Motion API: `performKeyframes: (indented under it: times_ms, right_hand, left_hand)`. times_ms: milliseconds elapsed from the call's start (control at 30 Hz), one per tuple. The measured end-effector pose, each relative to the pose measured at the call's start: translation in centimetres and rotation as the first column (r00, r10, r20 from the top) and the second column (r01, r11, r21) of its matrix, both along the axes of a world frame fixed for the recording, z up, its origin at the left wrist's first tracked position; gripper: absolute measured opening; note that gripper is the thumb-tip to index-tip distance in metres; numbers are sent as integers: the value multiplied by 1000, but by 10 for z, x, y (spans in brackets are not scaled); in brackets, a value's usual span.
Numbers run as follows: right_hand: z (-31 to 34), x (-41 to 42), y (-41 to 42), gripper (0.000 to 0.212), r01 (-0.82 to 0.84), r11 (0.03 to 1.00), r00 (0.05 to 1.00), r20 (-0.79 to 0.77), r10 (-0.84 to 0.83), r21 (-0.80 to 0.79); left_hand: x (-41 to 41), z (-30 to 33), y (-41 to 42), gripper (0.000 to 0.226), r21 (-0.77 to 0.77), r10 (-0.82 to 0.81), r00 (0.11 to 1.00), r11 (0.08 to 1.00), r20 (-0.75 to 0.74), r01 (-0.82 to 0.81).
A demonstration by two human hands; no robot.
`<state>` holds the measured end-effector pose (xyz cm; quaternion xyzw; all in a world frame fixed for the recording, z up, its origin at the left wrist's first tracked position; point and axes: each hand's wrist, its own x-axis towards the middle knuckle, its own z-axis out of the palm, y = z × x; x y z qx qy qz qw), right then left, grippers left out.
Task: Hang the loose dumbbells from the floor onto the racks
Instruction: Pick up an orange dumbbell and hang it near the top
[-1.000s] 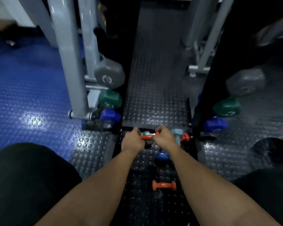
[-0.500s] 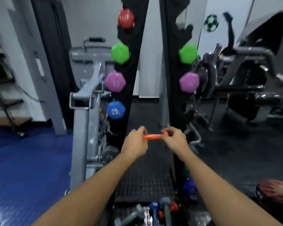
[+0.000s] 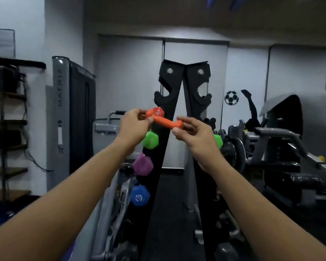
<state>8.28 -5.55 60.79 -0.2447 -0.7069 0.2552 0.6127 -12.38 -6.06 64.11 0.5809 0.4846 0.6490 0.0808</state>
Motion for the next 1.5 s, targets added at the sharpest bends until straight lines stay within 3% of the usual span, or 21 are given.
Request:
performKeyframes:
  times_ms: [67,167,267,367,533,767,933,1200,1400,1500]
  right_hand:
    - [30,-16,-4,36,20,994,995,95,-31,109]
    - [71,-45,1,26,80,972,978,172,-120,222]
    - [95,-69,17,28,119,949,966,188,-178,291]
    - [112,-77,39,27,185,934,963,131,-233,306]
    - [159,-79,80,31,298,886,934,84,-347,356]
    - [167,-91,103,29,462,729,811,91,-578,505]
    - [161,-91,108,30,497,677,772,81,-631,543]
    - [146,-85,115,33,459,693,773,135,-620,556]
    - [137,-73,109,49,404,762,810,189,-555,506]
    - [134,-65,107,50,386,793,816,226,-532,471]
  left_hand:
    - [-8,29,11,23,72,-68,989,996,131,58]
    - [-15,72,33,29,117,-71,980,992,187,50]
    - [-25,105,58,32,139,14,987,990,163,-37]
    - [-32,130,80,28,154,0,989,988,150,-24]
    - [-41,152,124,21,56,29,994,998,107,-36]
    - [-25,153,158,4,-80,-225,931,963,288,258]
    - [-23,153,145,18,-229,-292,937,915,190,331]
    - [-35,143,142,16,-373,-265,958,905,-114,206]
    - [-27,137,137,32,-259,-121,979,963,-163,76]
    - [-15,135,124,33,-115,20,955,992,-295,-56]
